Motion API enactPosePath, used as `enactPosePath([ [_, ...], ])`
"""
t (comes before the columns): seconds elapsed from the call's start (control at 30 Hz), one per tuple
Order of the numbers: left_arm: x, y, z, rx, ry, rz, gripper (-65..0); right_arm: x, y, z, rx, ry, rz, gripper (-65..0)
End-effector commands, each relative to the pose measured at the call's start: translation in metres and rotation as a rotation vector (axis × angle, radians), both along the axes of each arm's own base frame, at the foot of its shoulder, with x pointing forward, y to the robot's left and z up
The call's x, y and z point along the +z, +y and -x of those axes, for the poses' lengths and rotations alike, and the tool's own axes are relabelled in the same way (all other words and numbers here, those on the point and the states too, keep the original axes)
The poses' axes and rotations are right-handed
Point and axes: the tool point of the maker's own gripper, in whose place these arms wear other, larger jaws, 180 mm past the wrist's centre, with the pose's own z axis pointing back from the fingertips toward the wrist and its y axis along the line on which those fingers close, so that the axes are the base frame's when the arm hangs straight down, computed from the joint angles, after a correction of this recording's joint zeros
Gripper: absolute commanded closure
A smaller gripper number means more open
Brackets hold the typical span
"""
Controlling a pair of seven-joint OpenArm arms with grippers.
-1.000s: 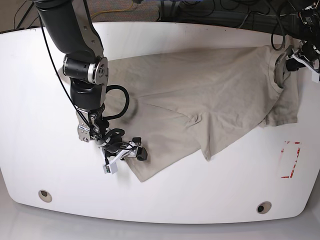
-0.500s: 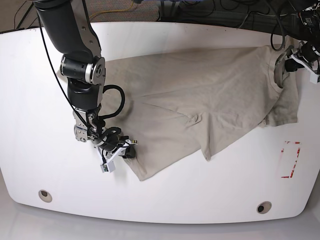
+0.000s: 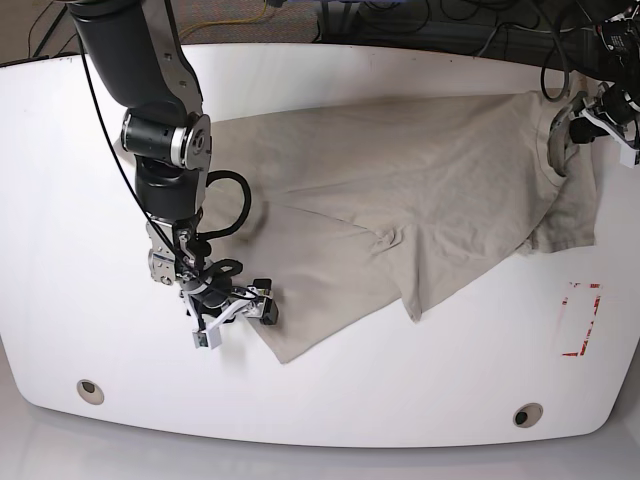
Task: Layout the t-shirt on the table in an organized manner, then fold the t-shirt properly
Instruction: 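Lower the right gripper onto the hem corner and close it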
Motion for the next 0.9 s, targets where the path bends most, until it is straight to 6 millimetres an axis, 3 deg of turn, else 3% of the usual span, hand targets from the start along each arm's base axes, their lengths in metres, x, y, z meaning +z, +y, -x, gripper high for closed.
enactPosePath([
  [0.0,0.012,0.009,-0.007,-0.005,-0.030,-0.025,-0.6,0.025,-0.020,-0.020,-0.042,-0.064,0.024,-63.6],
  [0.23,0.012,0.009,-0.007,-0.005,-0.030,-0.025,-0.6,0.023,-0.033,-0.019,-0.060,-0.056,0.038,-63.9],
  [0.5,0.012,0.009,-0.007,-0.005,-0.030,-0.025,-0.6,0.008,-0.028,-0.006,-0.051,-0.026,0.031,-61.2],
  [0.87,0.012,0.009,-0.007,-0.005,-0.030,-0.025,-0.6,-0.012,0.012,0.009,-0.009,0.014,-0.017,-61.2],
])
